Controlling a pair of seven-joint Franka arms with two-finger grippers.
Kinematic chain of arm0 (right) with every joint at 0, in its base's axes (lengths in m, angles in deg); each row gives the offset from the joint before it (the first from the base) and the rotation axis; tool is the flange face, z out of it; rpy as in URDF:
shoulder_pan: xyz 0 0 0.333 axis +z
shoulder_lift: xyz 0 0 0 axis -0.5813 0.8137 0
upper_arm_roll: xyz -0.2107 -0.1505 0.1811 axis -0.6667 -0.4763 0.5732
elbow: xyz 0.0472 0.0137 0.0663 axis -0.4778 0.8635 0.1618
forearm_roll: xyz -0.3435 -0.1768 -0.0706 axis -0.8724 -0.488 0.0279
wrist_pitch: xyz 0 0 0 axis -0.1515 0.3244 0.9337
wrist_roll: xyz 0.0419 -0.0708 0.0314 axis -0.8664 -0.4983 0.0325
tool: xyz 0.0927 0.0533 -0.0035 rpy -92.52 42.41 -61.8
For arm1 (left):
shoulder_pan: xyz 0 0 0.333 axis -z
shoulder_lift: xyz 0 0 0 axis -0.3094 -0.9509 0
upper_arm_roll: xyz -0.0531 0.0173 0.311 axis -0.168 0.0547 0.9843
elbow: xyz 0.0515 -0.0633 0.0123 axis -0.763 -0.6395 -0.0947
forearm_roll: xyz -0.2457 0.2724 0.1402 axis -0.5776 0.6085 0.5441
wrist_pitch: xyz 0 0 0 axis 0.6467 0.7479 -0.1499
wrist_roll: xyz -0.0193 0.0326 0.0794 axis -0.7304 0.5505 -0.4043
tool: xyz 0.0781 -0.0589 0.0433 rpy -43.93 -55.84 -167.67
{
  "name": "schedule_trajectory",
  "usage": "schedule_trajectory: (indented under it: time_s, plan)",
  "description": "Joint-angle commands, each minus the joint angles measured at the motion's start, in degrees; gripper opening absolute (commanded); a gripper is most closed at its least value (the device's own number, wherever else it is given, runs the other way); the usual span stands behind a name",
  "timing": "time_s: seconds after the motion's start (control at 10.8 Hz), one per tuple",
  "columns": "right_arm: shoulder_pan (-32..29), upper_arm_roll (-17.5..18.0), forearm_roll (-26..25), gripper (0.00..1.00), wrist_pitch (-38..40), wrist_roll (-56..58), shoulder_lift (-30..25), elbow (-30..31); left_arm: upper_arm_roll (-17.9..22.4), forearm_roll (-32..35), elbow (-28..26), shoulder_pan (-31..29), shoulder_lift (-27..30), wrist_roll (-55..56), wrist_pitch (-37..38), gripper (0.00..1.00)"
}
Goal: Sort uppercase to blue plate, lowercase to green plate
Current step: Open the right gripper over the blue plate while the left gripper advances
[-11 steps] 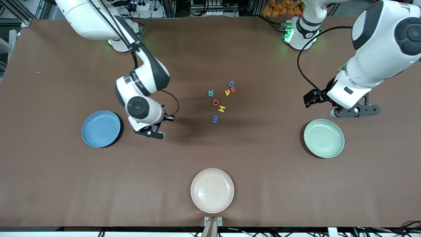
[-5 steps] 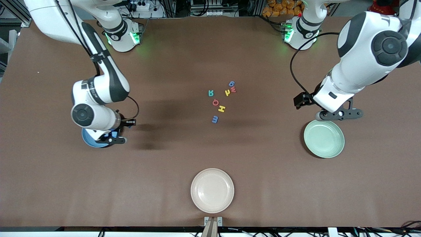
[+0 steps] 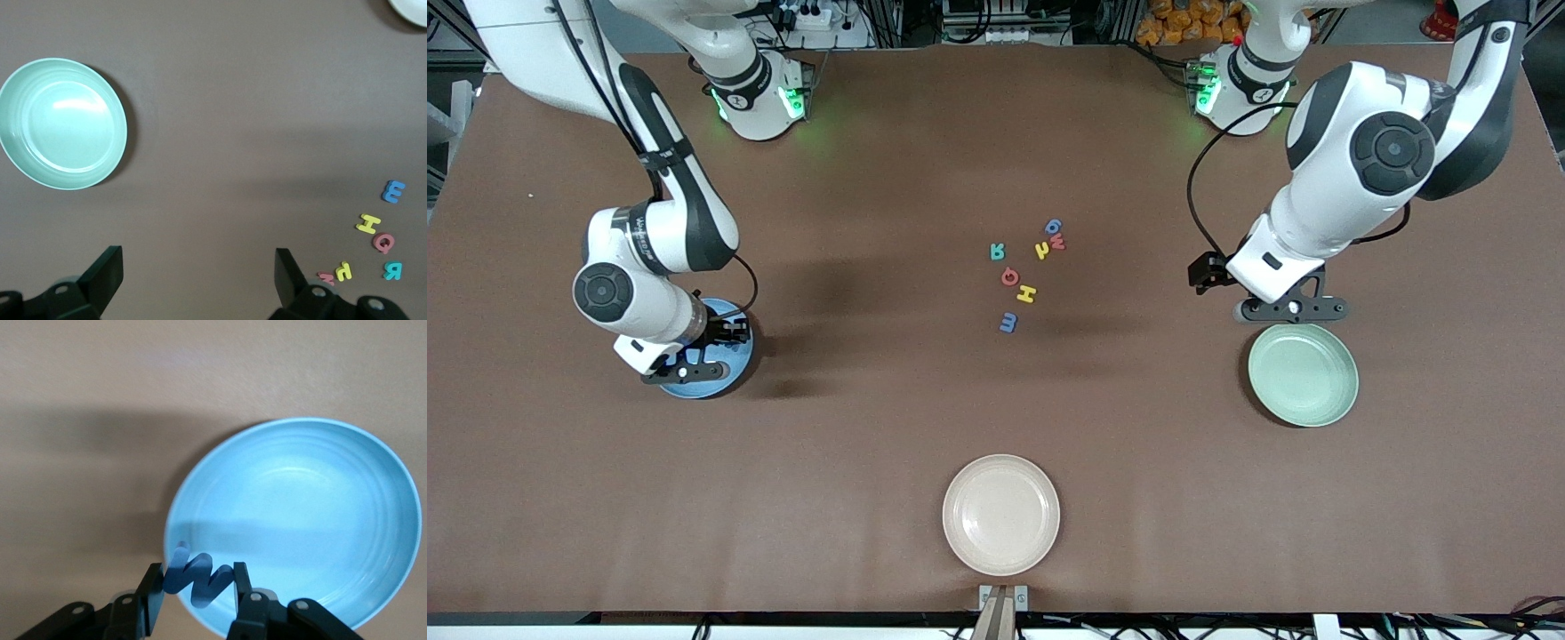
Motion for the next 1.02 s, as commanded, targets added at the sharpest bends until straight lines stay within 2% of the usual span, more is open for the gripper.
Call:
schedule_trajectory:
  time_s: [0.0, 0.09, 0.28, 0.37, 0.65, 0.74, 0.84, 0.93]
  plan:
    - [-4.3, 0.2, -0.6, 0.35, -1.9, 5.6, -1.2, 3.2, -1.0, -1.1, -9.1, -0.2, 4.1, 0.9, -8.0, 1.0]
    - [-5.8, 0.2, -0.5, 0.35, -2.1, 7.2, -0.7, 4.0, -1.3, -1.1, -11.2, -0.1, 4.1, 1.0, -11.2, 1.0]
    - [-7.3, 0.2, -0.6, 0.36, -3.4, 10.3, -0.2, 4.6, -3.8, -1.1, -12.5, 0.0, 3.8, 2.9, -11.8, 1.0]
    - [-8.0, 0.2, -0.5, 0.37, -3.5, 11.4, 0.3, 4.6, -7.3, -0.8, -13.1, 0.0, 3.3, 7.1, -12.2, 1.0]
    - [-8.7, 0.2, -0.5, 0.41, -4.0, 11.5, 1.1, 5.4, -11.6, -0.4, -13.0, 1.2, 0.8, 16.9, -15.9, 1.0]
    - [-8.7, 0.2, -0.5, 0.41, -4.1, 11.5, 1.2, 5.5, -12.0, -0.2, -13.3, 2.4, 0.3, 20.8, -16.8, 1.0]
    - [-8.7, 0.2, -0.4, 0.46, -4.1, 11.5, 1.3, 5.5, -12.0, 0.4, -13.3, 3.8, -0.1, 23.0, -17.3, 1.0]
    - [-8.7, 0.2, -0.1, 0.56, -4.4, 11.5, 1.5, 5.6, -12.0, 0.6, -13.5, 4.1, -0.2, 23.8, -17.3, 0.98]
